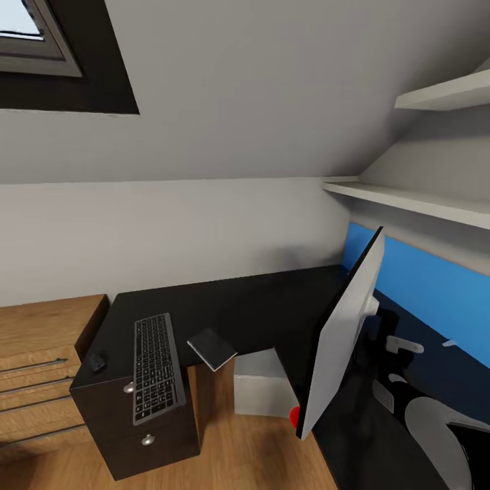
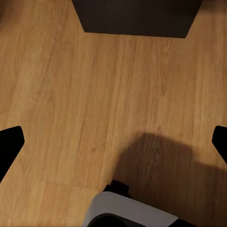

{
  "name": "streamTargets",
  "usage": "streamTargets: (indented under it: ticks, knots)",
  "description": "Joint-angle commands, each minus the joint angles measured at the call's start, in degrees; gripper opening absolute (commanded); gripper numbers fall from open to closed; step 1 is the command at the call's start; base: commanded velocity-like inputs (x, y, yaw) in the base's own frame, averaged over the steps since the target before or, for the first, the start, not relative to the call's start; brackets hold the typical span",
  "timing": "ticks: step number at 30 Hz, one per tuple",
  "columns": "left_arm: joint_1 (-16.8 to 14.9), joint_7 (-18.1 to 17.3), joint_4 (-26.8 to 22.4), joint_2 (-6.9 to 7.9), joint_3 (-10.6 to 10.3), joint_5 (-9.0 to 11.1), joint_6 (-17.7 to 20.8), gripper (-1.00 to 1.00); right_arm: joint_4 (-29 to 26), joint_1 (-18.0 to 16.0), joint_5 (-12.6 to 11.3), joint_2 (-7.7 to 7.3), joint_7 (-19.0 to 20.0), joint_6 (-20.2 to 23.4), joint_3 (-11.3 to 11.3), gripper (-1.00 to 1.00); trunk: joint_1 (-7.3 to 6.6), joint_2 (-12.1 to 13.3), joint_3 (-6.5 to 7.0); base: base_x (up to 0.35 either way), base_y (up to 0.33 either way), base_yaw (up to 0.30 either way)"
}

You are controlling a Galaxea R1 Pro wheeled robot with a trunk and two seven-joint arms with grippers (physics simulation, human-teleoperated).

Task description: In the bedroom, organize the workspace by keeping the computer under the desk, ensuring the monitor is on the desk, placing the keyboard on the desk next to the monitor, placing the mouse on the desk next to the keyboard, moving the folder from the swivel chair onto the desk next to the mouse, stacking the notebook on top of the folder with the pen on top of the notebook, and positioning the swivel chair next to the desk.

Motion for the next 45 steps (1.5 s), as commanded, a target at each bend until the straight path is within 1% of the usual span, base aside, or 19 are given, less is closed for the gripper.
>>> streamTargets:
  ticks: [1,31,32,45]
  knots:
    - [-0.01,0.44,-0.09,0.06,-0.47,0.47,-0.22,1.00,0.04,-0.05,-0.39,0.00,0.17,-0.29,-0.05,1.00,0.01,-0.05,-0.06,0.016,-0.015,0.000]
    - [-0.02,0.44,-0.09,0.06,-0.47,0.46,-0.21,1.00,-0.01,-0.05,-0.39,0.00,0.24,-0.50,-0.05,1.00,0.01,-0.05,-0.06,0.033,-0.002,0.000]
    - [-0.03,0.44,-0.09,0.06,-0.47,0.47,-0.21,1.00,-0.01,-0.05,-0.39,0.00,0.24,-0.43,-0.05,-1.00,0.01,-0.05,-0.06,0.000,0.000,0.000]
    - [-0.01,0.44,-0.08,0.06,-0.47,0.45,-0.21,1.00,-0.01,-0.05,-0.39,0.00,0.25,-0.59,-0.05,-1.00,0.01,-0.05,-0.06,0.000,0.000,0.000]
